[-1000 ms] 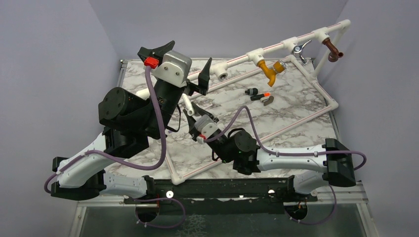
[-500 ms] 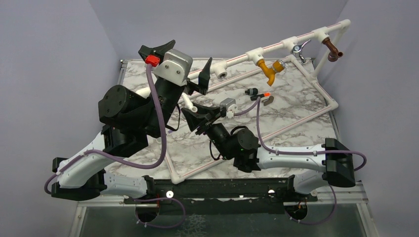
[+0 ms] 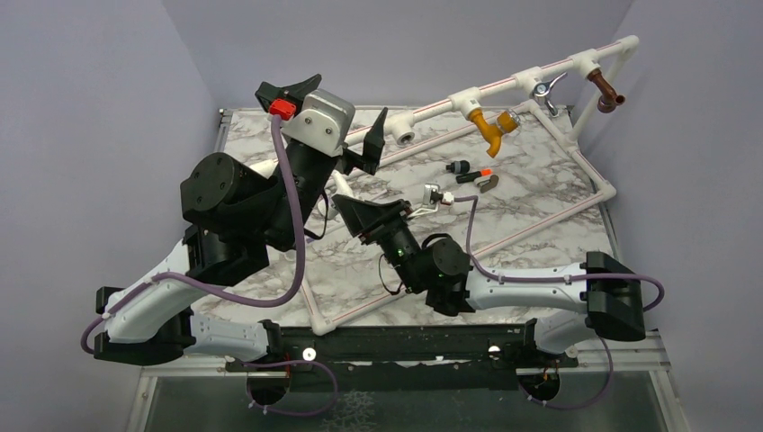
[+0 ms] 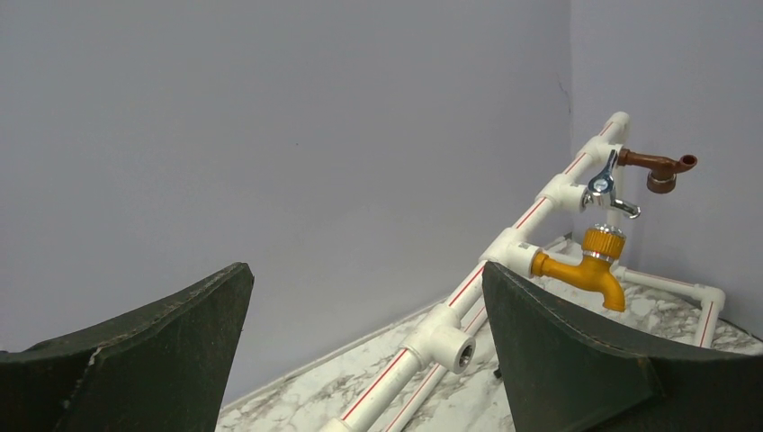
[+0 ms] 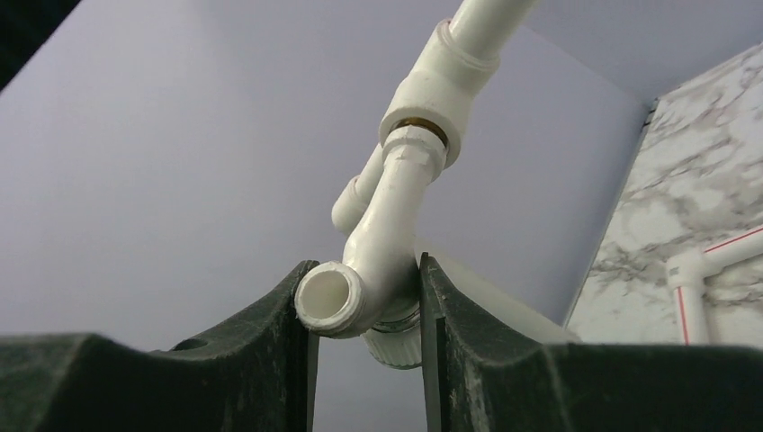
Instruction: Install the water faucets
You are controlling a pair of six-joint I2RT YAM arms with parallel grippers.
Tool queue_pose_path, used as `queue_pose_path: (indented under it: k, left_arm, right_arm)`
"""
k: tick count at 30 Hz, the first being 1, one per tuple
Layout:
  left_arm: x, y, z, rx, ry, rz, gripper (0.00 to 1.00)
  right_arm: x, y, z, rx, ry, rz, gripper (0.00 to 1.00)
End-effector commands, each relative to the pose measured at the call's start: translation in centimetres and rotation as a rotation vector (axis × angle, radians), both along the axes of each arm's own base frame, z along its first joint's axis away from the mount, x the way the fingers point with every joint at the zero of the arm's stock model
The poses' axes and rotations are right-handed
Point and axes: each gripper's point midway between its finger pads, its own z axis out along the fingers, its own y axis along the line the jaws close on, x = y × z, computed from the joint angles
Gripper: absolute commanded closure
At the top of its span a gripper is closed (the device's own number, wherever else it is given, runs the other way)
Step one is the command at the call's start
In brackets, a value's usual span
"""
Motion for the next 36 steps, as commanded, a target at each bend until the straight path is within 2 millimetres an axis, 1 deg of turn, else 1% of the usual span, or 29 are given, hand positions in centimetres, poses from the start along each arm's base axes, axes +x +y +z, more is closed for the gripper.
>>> queue_pose_path:
  k: [1, 9, 13, 15, 16, 19, 21, 24, 30, 35, 36]
  left_arm:
    - [-0.4, 1.0, 1.3, -0.039, -0.011, -0.009, 0.01]
    - [-0.8, 1.5, 1.8, -0.057, -0.011, -0.025, 0.01]
    - [-0.9, 1.6, 1.9, -0.059, -0.011, -0.026, 0.01]
    - [-0.9, 1.6, 1.8, -0.057, -0.011, -0.026, 0.01]
    - [-0.9, 1.6, 1.8, -0.057, -0.01, -0.027, 0.01]
    - [-1.0, 1.7, 1.9, -0.059, -0.009, -0.026, 0.01]
    - [-1.0, 1.8, 1.9, -0.062, -0.011, -0.026, 0.01]
    - [-1.0, 1.8, 1.9, -0.062, -0.011, -0.022, 0.01]
    - [-1.0, 1.6, 1.7, -0.053, -0.009, -0.017, 0.01]
    - [-1.0, 1.6, 1.7, -0.052, -0.01, -0.014, 0.01]
    - [-1.0, 1.5, 1.7, -0.051, -0.009, -0.012, 0.01]
  right_arm:
    - [1.7, -1.5, 0.5, 0.367, 0.24, 0.038, 0.99]
    - [1.4, -0.9, 3.4, 0.398, 0.334, 0.085, 1.0]
    - [1.5, -1.1, 4.7, 0.399, 0.376, 0.082, 1.0]
    - [1.7, -1.0, 4.4, 0.38, 0.412, 0.067, 1.0]
    - [1.7, -1.0, 3.9, 0.36, 0.428, 0.059, 1.0]
    - [1.7, -1.0, 3.6, 0.353, 0.432, 0.056, 0.99]
    - [1.7, -1.0, 3.4, 0.343, 0.431, 0.057, 0.92]
    - [1.6, -1.0, 3.3, 0.329, 0.432, 0.06, 0.77]
    - [1.4, -1.6, 3.5, 0.3, 0.395, 0.052, 0.43]
    - [0.9, -2.2, 3.2, 0.223, 0.336, 0.049, 0.24]
    - [0.8, -2.4, 3.2, 0.196, 0.316, 0.045, 0.21]
